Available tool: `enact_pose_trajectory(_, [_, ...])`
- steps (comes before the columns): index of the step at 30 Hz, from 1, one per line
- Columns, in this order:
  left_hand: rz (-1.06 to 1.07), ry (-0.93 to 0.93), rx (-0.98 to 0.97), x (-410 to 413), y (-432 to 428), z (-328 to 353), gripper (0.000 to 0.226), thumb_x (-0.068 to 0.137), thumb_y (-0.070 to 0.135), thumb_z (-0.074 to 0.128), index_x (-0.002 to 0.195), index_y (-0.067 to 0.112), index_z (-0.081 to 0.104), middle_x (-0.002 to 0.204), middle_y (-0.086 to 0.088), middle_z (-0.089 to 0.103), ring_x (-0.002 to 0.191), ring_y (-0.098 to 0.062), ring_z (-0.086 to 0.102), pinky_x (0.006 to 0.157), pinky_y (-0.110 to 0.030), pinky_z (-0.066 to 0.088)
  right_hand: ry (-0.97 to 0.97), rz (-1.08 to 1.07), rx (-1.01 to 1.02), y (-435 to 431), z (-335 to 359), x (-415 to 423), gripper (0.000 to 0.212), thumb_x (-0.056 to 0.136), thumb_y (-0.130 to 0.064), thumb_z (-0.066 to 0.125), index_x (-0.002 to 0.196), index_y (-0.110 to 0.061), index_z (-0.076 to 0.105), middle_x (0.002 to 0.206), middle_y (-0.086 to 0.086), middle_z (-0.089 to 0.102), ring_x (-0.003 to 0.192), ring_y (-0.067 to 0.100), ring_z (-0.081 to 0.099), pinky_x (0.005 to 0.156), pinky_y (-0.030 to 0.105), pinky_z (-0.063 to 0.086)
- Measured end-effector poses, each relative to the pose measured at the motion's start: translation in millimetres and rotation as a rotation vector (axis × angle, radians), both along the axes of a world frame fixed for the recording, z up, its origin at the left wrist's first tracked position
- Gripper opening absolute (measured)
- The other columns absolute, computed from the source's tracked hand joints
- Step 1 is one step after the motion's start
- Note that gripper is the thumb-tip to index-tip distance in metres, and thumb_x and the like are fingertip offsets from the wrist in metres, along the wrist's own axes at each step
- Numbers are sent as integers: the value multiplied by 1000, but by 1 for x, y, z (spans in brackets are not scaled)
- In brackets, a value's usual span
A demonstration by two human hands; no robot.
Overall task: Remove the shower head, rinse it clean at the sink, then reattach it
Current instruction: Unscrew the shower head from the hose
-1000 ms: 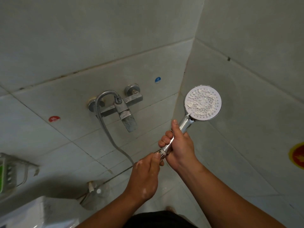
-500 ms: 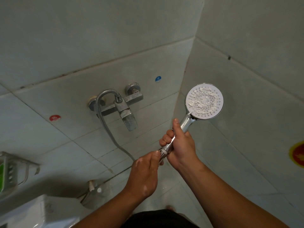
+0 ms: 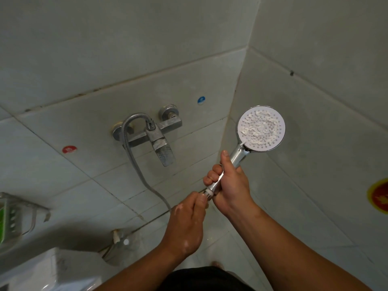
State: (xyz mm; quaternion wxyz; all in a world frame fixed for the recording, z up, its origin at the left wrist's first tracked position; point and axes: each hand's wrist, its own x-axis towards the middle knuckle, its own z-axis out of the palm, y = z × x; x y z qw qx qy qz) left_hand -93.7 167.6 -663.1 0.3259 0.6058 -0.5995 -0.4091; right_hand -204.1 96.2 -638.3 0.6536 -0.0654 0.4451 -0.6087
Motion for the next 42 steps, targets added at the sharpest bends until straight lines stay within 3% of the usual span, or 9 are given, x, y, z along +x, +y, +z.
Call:
enact_pose_trajectory(3, [15,13,29,1,-2,-1,44,105,42,34,71,29,59,60,1,57,51,-6,48,54,-30,40,15,6,-10,1,-2,-1,30,100,-31,63,79,-21,43,57,-4,32,45,10,33,44,26,36])
enact_pose_trajectory(8, [-36,66,54,1,-1,4,13,97,42,55,96,30,49,61,3,54,48,-3,43,48,-17,36,9,-8,3,1,3,0,28,100,-30,62,80,-20,47,56,-4,32,45,10,34,45,25,37])
enact_pose_trajectory(17, [-11,-7,-5,0,-3,4,45,107,32,35,66,32,52,53,12,47,51,-3,45,51,-18,33,27,-3,-15,1,1,-2,29,100,-31,62,80,-20,45,57,-4,32,46,10,33,45,26,37])
enact_pose_trajectory(20, [-21,104,31,1,-1,6,23,104,39,42,88,31,55,59,7,53,53,-4,44,55,-33,41,16,-8,-6,1,2,-1,28,100,-30,62,81,-20,45,56,-5,32,45,10,33,45,25,36])
enact_pose_trajectory(22, [-31,123,58,2,-1,7,13,97,41,56,100,29,50,65,-1,61,51,-4,45,52,-24,41,21,-23,1,1,2,-1,27,100,-30,62,81,-20,47,56,-5,33,44,10,34,44,25,37])
enact_pose_trajectory(25, [-8,78,4,2,-1,8,18,94,33,65,92,24,49,66,-2,63,48,-2,46,48,-17,40,26,-29,2,1,3,-2,27,100,-30,63,81,-19,47,56,-5,33,45,10,35,45,25,36])
enact_pose_trajectory(32, [-28,-21,-15,1,-3,6,43,106,33,34,71,27,57,56,6,54,50,-4,50,53,-13,35,34,-14,-18,1,2,-3,28,100,-30,62,81,-19,45,57,-4,33,47,11,33,46,26,36])
enact_pose_trajectory(37, [-36,16,-39,3,-4,10,15,98,39,55,87,29,55,67,0,54,59,-5,49,56,-16,42,46,-27,-14,3,2,-5,28,101,-29,62,80,-20,45,57,-4,32,46,10,35,46,26,37])
enact_pose_trajectory(42, [-10,3,-46,2,-10,9,24,100,33,54,78,25,47,64,9,45,57,-4,43,55,-16,38,-5,-41,13,2,2,-3,27,101,-30,62,81,-20,46,56,-5,31,45,10,33,46,25,36])
